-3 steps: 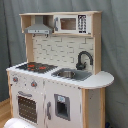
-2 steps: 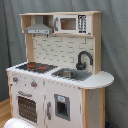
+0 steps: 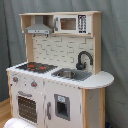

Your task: Play with the kitchen

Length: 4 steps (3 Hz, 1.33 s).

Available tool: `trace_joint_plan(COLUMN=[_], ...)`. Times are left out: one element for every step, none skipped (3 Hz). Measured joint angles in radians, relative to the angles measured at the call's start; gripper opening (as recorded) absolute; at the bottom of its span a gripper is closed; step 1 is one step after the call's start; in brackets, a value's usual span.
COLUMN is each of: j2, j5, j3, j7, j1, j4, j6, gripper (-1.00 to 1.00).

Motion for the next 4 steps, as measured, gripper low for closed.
trace_joint_plan(j2=[-0.001, -0.001, -0.001, 0.000], j5=[0.000, 0.000, 0.000, 0.000], j3=[-0.008, -0.010, -0.010, -0.009], j7=[0.121, 0.268, 0.375, 0.489], j1=[-0.001, -0.006, -0.011, -0.019], j4=[-0.012, -0.029, -0.041, -0.053], j6=[0.008, 0.035, 0.063, 0.095], gripper=[1.00, 1.00, 1.00, 1.00])
